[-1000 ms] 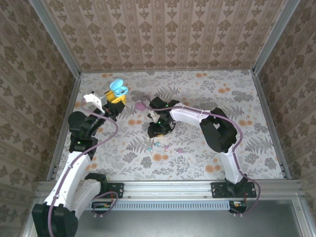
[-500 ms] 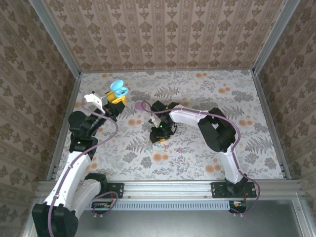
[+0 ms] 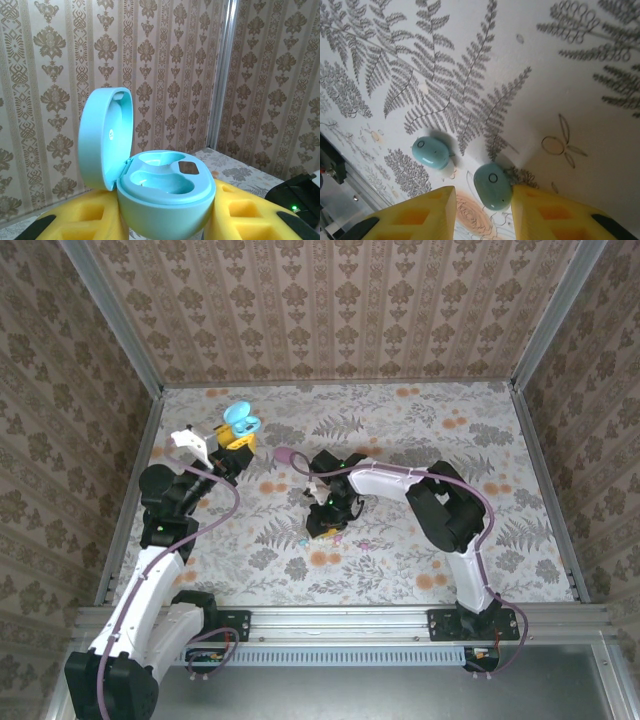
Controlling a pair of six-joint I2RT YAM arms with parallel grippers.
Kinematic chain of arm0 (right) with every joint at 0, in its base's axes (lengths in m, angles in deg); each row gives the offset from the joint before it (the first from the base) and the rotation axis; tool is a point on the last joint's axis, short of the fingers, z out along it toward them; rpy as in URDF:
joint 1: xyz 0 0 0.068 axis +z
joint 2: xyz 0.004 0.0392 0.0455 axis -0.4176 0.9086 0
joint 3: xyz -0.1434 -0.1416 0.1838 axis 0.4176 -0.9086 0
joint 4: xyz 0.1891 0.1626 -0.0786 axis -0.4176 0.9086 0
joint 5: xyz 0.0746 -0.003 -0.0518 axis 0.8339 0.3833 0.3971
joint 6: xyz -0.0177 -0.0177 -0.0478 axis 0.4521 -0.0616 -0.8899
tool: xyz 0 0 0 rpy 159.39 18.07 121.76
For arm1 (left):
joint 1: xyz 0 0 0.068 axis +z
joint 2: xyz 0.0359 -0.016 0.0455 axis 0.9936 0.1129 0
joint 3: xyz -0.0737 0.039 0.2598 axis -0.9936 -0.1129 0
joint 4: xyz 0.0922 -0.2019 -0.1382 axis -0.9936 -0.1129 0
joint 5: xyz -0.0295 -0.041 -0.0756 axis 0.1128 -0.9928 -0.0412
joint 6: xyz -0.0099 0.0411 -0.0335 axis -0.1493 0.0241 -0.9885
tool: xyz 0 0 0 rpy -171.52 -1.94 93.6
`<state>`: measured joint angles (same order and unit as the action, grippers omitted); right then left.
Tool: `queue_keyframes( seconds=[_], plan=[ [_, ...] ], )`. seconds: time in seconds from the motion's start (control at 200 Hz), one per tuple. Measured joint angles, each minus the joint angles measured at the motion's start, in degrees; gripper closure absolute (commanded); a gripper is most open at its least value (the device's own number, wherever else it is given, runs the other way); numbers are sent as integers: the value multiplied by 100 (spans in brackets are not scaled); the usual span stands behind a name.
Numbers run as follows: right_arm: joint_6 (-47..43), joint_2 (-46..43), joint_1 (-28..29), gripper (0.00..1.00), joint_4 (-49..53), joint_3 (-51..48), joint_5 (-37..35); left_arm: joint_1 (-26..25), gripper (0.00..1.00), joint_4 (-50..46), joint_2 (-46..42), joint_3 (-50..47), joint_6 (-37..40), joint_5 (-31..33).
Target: Insert the wireless bluetooth earbuds into the charging case
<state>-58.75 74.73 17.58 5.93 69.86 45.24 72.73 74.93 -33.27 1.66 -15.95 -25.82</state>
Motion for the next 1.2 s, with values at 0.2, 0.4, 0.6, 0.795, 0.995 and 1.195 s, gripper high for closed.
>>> queue_keyframes(
  seconds=[0.2, 0.4, 0.6, 0.795, 0.995, 1.195],
  plan=[
    [50, -131, 13, 63, -116, -103, 160, -4, 65, 0, 26, 0, 0, 2],
    [129, -162, 26, 63, -229, -118, 291, -11, 65, -2, 74, 0, 0, 4],
    [164, -162, 76, 64, -271, -118, 304, -39, 65, -2, 74, 0, 2, 26],
    [188, -162, 146, 69, -2, -11, -157, -48, 65, -7, 74, 0, 2, 70],
    [439, -162, 299, 66, 83, 120, -544, -48, 65, -90, 50, 0, 48, 186],
    [800, -162, 466, 65, 160, 203, -763, -48, 65, -103, -87, 0, 144, 308]
  ],
)
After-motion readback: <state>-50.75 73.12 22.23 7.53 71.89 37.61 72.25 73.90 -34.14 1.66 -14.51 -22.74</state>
